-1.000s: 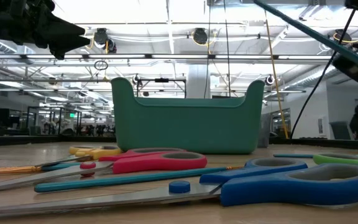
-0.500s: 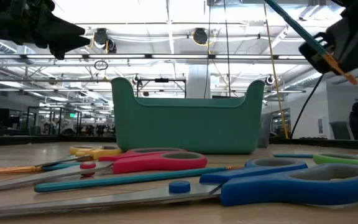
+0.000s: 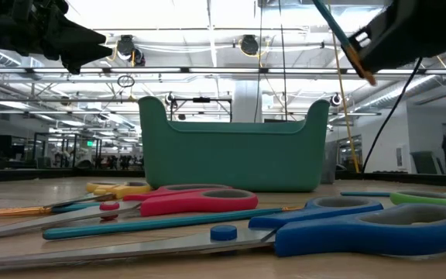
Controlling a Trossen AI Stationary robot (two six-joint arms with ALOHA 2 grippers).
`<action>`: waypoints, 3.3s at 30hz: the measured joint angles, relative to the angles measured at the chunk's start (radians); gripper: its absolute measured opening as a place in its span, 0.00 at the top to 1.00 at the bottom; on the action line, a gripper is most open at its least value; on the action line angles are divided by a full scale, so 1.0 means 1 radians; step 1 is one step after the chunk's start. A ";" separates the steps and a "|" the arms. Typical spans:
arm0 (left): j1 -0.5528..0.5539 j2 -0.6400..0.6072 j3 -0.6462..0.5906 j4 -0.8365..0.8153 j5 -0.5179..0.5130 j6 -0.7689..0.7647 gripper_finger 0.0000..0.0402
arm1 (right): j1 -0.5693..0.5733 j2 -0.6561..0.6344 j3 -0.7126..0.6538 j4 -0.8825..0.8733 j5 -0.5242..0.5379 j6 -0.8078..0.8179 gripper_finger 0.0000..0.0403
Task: Pick & Place Paint Supplies
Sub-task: Put the blue paint brush into the right black bin
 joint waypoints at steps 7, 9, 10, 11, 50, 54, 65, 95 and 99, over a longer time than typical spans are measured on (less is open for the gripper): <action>0.000 0.000 0.000 0.000 0.000 0.000 0.48 | -0.065 -0.001 -0.068 0.204 -0.059 -0.069 1.00; 0.000 0.000 0.000 0.000 0.000 0.000 0.48 | -0.085 -0.001 -0.091 0.254 -0.084 -0.069 1.00; 0.000 0.000 0.000 0.000 0.000 0.000 0.48 | -0.093 -0.001 -0.104 0.275 -0.090 -0.069 1.00; 0.000 0.000 0.000 0.000 0.000 0.000 0.48 | -0.102 -0.001 -0.117 0.300 -0.105 -0.069 1.00; 0.000 0.000 0.000 0.000 0.000 0.000 0.48 | -0.365 0.000 -0.210 0.538 -0.235 -0.100 1.00; 0.000 0.000 0.000 0.000 0.000 0.000 0.48 | -0.392 0.000 -0.210 0.538 -0.235 -0.100 1.00; 0.000 0.000 0.000 0.000 0.000 0.000 0.48 | -0.465 0.000 -0.210 0.539 -0.235 -0.106 1.00; 0.000 0.000 0.000 0.000 0.000 0.000 0.48 | -0.668 0.000 -0.210 0.722 -0.235 -0.198 1.00; 0.000 0.000 0.000 0.000 0.000 0.000 0.48 | -0.695 0.000 -0.210 0.749 -0.235 -0.224 1.00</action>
